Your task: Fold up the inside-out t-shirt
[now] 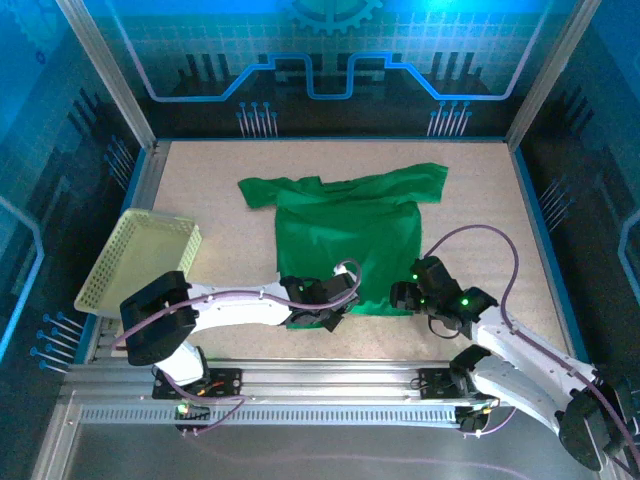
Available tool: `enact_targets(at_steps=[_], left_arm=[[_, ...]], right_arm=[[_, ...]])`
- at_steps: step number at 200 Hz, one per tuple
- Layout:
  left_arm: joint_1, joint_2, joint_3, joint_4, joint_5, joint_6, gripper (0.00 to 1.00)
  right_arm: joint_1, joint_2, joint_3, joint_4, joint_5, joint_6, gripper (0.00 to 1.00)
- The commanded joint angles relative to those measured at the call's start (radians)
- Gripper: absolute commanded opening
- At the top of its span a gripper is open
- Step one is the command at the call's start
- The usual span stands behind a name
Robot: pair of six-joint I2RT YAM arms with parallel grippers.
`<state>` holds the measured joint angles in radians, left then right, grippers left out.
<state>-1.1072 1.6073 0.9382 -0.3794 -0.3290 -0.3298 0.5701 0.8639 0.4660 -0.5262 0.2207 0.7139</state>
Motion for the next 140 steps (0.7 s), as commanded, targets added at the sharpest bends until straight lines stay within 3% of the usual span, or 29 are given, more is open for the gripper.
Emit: enact_targets(at_steps=[1, 28, 48, 140], left_arm=[[-0.006, -0.027, -0.015, 0.006, -0.027, 0.012, 0.16], [-0.006, -0.014, -0.006, 0.016, -0.002, 0.014, 0.13], [-0.006, -0.023, -0.016, 0.028, 0.034, 0.018, 0.27], [-0.043, -0.041, -0.084, 0.060, 0.061, 0.030, 0.54]], right_arm=[[-0.005, 0.011, 0.028, 0.017, -0.008, -0.011, 0.74], [-0.006, 0.018, 0.034, 0.016, -0.011, -0.013, 0.74], [-0.006, 0.014, 0.038, 0.010, -0.009, -0.015, 0.75], [-0.006, 0.022, 0.039, 0.012, -0.007, -0.020, 0.75]])
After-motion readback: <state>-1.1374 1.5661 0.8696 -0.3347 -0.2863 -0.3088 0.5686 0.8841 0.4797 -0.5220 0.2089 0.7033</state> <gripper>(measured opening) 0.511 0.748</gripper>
